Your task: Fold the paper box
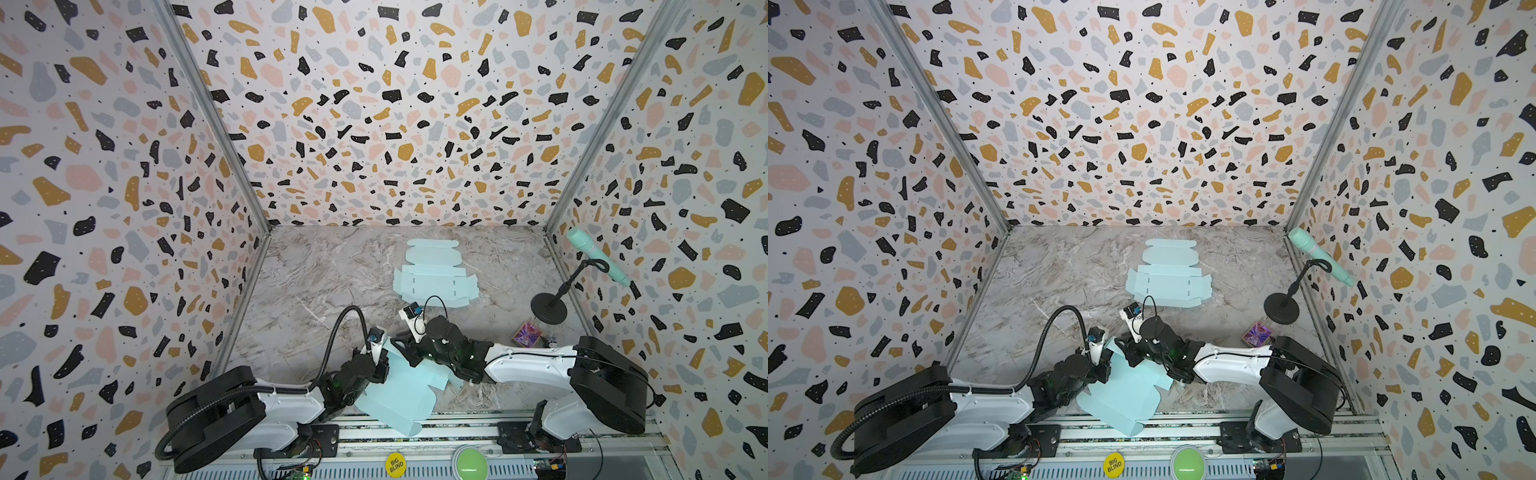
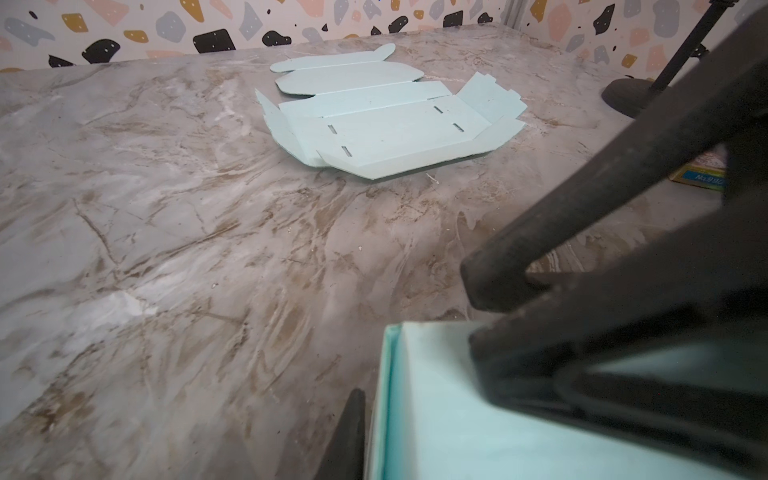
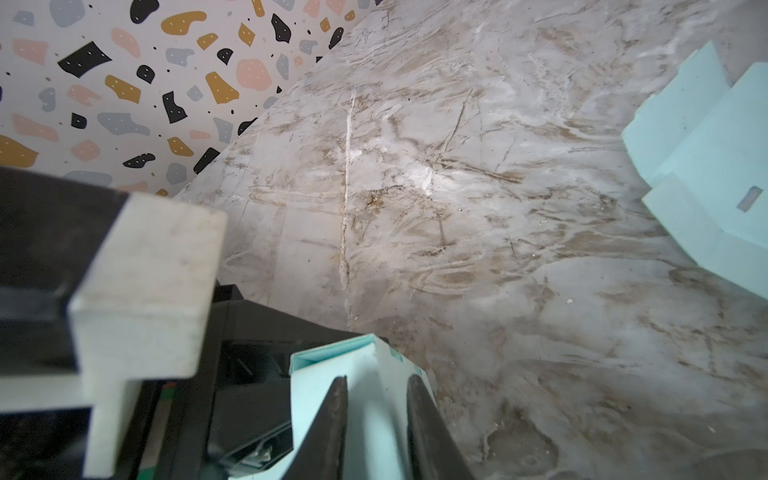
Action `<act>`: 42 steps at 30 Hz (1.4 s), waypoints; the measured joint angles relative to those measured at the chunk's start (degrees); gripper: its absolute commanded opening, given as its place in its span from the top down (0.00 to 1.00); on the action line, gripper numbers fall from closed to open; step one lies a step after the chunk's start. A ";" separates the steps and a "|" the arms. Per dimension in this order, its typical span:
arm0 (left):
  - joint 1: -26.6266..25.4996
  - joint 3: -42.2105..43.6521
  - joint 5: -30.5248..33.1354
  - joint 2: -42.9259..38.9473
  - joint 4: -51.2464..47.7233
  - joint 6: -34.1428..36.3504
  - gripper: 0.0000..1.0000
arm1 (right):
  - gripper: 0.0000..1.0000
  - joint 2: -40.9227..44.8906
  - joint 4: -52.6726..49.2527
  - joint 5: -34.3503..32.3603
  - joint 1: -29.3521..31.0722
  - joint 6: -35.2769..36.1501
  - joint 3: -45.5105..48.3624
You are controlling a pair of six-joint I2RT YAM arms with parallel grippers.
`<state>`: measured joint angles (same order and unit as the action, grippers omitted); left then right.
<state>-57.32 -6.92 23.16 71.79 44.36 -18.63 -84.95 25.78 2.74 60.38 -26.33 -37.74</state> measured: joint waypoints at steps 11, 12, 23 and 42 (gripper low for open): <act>-1.60 1.07 1.66 4.48 3.06 -0.48 0.82 | 0.75 1.11 0.07 -0.63 0.13 -0.59 1.07; -1.64 1.07 1.75 4.94 3.45 -0.46 0.82 | 0.75 1.14 0.20 -0.63 0.13 -0.66 1.16; -2.38 1.09 3.17 11.08 9.18 -0.68 0.88 | 0.76 2.10 1.51 -1.01 0.35 -1.55 2.71; -5.18 1.97 5.49 8.50 10.03 -2.12 0.76 | 0.78 2.49 2.01 -1.33 0.39 -1.75 3.28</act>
<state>-62.50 -4.95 28.64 80.29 54.39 -20.75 -82.46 27.79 1.41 60.77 -28.08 -34.46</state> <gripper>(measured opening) 0.237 0.225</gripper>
